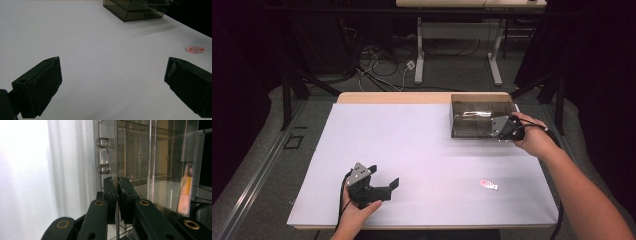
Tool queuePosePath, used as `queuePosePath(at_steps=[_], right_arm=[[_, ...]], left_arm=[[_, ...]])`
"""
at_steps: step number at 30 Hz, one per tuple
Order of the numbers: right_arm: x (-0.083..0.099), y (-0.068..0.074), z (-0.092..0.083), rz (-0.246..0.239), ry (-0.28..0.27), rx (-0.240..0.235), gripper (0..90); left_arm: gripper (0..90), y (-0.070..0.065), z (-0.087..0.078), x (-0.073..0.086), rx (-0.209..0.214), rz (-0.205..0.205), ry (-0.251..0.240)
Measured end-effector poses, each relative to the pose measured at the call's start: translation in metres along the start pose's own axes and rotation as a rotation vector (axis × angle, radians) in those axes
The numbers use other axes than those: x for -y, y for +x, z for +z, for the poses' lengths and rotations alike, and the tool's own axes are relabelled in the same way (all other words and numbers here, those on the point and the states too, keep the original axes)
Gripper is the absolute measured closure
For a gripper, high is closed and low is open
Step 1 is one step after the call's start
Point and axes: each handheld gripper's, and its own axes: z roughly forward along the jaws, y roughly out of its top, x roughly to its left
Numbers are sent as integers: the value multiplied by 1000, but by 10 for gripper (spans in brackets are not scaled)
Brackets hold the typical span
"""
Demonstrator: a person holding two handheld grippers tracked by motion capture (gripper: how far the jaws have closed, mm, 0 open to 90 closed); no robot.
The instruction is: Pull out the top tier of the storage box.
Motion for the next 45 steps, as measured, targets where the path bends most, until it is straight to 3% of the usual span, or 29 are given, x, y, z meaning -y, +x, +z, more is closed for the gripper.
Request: queuePosePath(at_steps=[2, 3, 4, 5, 7, 10, 12, 14, 15, 16, 17, 20, 26, 27, 28, 34, 42, 45], right_arm=[[1, 2, 2, 13, -39, 11, 857], [0, 0, -1, -2, -4, -4, 857], [0, 1, -1, -2, -2, -8, 858], [0, 0, -1, -18, -10, -9, 858], [0, 3, -3, 3, -2, -12, 859], [0, 3, -2, -15, -33, -12, 859], [-1, 5, -2, -3, -36, -15, 860], [-4, 3, -8, -28, 33, -55, 859], [-3, 4, -7, -28, 16, -48, 860], [0, 7, -1, -16, -88, 3, 861], [0, 7, -1, -14, -93, 5, 861], [-2, 6, -7, -13, -12, -48, 862], [-1, 8, -7, -11, -33, -37, 863], [-1, 8, -5, -20, -56, -29, 863], [-2, 8, -9, -20, -14, -48, 862], [-1, 10, -8, -25, -38, -44, 862], [0, 12, -11, -38, -21, -56, 863], [1, 13, -10, -38, -47, -41, 864]], left_arm=[[13, 0, 0, 0, 0, 1, -1], [13, 0, 0, 0, -1, 1, -1], [13, 0, 0, 0, 0, 1, -1], [13, 0, 0, 0, 0, 1, -2], [13, 0, 0, 0, -1, 1, -3], [13, 0, 0, 0, -1, 1, -2], [13, 0, 0, 0, -1, 1, -2], [13, 0, 0, 0, -1, 1, -2], [13, 0, 0, 0, -1, 0, -3], [13, 0, 0, 0, -1, -1, -1], [13, 0, 0, 0, -1, -1, 0], [13, 0, 0, 0, -1, -1, -1], [13, 1, 0, 0, -3, 2, 0], [13, 1, 0, 0, -4, 1, 0], [13, 1, 0, 0, -4, 2, 0], [13, 0, 0, 0, -2, 0, -1], [13, 0, 0, 0, -2, 0, -1], [13, 0, 0, 0, -2, 0, -1]])
